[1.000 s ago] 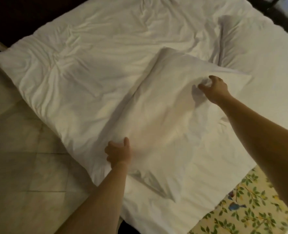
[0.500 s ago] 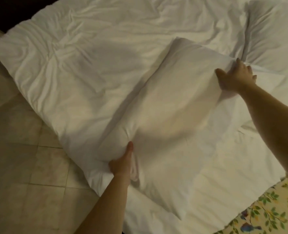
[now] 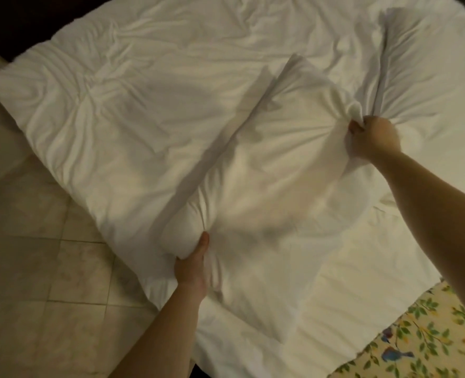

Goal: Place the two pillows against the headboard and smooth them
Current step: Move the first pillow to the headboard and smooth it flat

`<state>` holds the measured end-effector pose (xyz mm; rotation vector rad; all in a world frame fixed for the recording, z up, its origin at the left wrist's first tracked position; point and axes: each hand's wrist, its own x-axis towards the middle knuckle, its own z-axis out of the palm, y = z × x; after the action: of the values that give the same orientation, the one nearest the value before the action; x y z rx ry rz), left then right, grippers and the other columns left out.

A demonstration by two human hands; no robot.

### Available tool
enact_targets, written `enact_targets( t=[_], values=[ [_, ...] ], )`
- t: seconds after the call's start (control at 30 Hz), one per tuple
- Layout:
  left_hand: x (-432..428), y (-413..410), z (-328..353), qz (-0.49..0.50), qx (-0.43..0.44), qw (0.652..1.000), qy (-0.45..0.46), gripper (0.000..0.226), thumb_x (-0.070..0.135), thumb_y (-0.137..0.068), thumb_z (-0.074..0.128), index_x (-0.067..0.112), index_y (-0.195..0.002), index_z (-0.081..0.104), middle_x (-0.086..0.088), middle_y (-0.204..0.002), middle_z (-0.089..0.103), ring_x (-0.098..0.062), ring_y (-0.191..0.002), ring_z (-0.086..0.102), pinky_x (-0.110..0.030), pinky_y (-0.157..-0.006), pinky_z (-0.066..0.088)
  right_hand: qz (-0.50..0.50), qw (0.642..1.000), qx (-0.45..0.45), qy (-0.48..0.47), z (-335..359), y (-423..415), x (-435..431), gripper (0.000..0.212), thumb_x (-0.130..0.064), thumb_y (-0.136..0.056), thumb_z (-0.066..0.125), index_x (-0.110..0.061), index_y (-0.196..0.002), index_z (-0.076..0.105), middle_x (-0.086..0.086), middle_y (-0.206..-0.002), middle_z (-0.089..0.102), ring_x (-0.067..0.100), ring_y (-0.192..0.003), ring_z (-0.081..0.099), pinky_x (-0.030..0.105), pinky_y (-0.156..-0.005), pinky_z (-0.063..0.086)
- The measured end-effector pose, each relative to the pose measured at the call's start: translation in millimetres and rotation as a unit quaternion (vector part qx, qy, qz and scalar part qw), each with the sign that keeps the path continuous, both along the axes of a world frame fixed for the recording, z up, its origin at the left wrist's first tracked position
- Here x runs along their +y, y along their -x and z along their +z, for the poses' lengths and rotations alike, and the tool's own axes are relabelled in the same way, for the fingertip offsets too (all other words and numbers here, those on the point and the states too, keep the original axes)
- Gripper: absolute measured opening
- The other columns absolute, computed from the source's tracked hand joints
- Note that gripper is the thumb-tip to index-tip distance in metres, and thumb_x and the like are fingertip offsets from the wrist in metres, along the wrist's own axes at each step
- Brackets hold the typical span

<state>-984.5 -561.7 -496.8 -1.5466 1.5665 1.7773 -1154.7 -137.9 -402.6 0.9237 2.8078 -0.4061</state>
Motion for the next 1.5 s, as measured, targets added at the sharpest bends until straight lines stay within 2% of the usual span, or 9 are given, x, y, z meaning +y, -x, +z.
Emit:
enact_targets(
  t=[0.13,0.27,0.47,0.8,0.93,1.03,1.13,1.33,1.5],
  values=[
    [-3.2,-4.6,25.8,-0.011,-0.001,1.0,0.023,0.101,0.041,-0.066,0.098,0.007,-0.149,0.05,0.003,-0.128,0.057,-0.023,-0.119,0.059,-0.039,-0.111,0.046,-0.045,0.998,0.04,0.008,35.7,-22.6,-16.0,0.036,-0.039,-0.101,0.05,-0.01,-0.115,0.067,0.027,-0.112,0.068,0.049,-0.106,0.064,0.047,-0.086,0.049],
    [-18.2,-1.7,57.5,-0.052,0.044,0.997,0.048,0.107,0.063,-0.044,0.099,0.018,-0.135,0.064,0.002,-0.127,0.072,-0.022,-0.111,0.071,-0.044,-0.103,0.056,-0.045,0.995,0.094,0.009,73.9,-52.7,-28.0,0.033,-0.039,-0.099,0.051,-0.009,-0.106,0.065,0.028,-0.104,0.069,0.049,-0.098,0.065,0.048,-0.082,0.05],
    [-61.8,6.7,115.3,-0.032,0.106,0.992,0.06,0.083,0.029,-0.061,0.102,0.014,-0.133,0.064,0.0,-0.122,0.072,-0.019,-0.105,0.072,-0.034,-0.096,0.057,-0.06,0.988,0.14,0.029,122.0,-111.7,-52.1,0.023,-0.033,-0.097,0.055,-0.013,-0.085,0.058,0.025,-0.09,0.069,0.046,-0.086,0.066,0.043,-0.071,0.046],
    [-136.5,1.0,200.6,-0.039,0.192,0.978,0.075,0.098,0.046,-0.04,0.106,0.017,-0.126,0.07,0.003,-0.118,0.076,-0.018,-0.105,0.075,-0.043,-0.095,0.061,-0.083,0.979,0.173,0.074,169.4,-174.7,-125.4,0.019,-0.026,-0.097,0.057,-0.01,-0.089,0.064,0.029,-0.091,0.069,0.049,-0.088,0.064,0.042,-0.072,0.041],
    [-161.9,-4.7,235.3,-0.038,0.215,0.972,0.089,0.085,0.033,-0.054,0.104,0.011,-0.128,0.068,0.0,-0.122,0.072,-0.02,-0.11,0.071,-0.038,-0.099,0.057,-0.099,0.974,0.182,0.092,183.5,-185.3,-157.9,0.021,-0.023,-0.098,0.056,-0.007,-0.095,0.068,0.031,-0.094,0.069,0.051,-0.091,0.064,0.049,-0.079,0.049],
    [-186.0,0.3,248.4,-0.045,0.229,0.969,0.078,0.08,0.023,-0.064,0.1,0.009,-0.134,0.063,0.001,-0.125,0.067,-0.021,-0.116,0.066,-0.023,-0.089,0.05,-0.104,0.971,0.185,0.109,194.8,-181.7,-183.0,0.023,-0.023,-0.099,0.055,-0.004,-0.098,0.067,0.03,-0.094,0.069,0.05,-0.093,0.064,0.048,-0.079,0.05],
    [-210.6,17.0,260.5,-0.039,0.25,0.966,0.061,0.089,0.017,-0.073,0.095,0.006,-0.149,0.05,0.004,-0.132,0.055,-0.012,-0.118,0.054,-0.021,-0.094,0.042,-0.099,0.97,0.19,0.117,200.9,-163.5,-209.1,0.026,-0.021,-0.1,0.056,0.0,-0.084,0.061,0.02,-0.073,0.06,0.044,-0.081,0.061,0.039,-0.068,0.036],
    [-283.1,82.7,259.5,-0.045,0.264,0.961,0.066,0.106,0.023,-0.065,0.1,0.01,-0.154,0.044,0.002,-0.142,0.055,-0.013,-0.125,0.054,-0.027,-0.103,0.041,-0.099,0.969,0.203,0.097,201.8,-100.4,-278.3,0.04,-0.025,-0.099,0.057,0.0,-0.07,0.047,0.014,-0.063,0.051,0.038,-0.066,0.053,0.04,-0.058,0.031],
    [-340.4,141.9,261.4,-0.044,0.273,0.959,0.066,0.092,0.026,-0.061,0.102,0.018,-0.142,0.057,0.004,-0.134,0.064,-0.018,-0.122,0.064,-0.035,-0.109,0.049,-0.098,0.97,0.201,0.093,208.5,-43.0,-339.0,0.04,-0.028,-0.099,0.057,-0.001,-0.071,0.047,0.012,-0.062,0.049,0.035,-0.063,0.048,0.04,-0.056,0.026]
  ],
)
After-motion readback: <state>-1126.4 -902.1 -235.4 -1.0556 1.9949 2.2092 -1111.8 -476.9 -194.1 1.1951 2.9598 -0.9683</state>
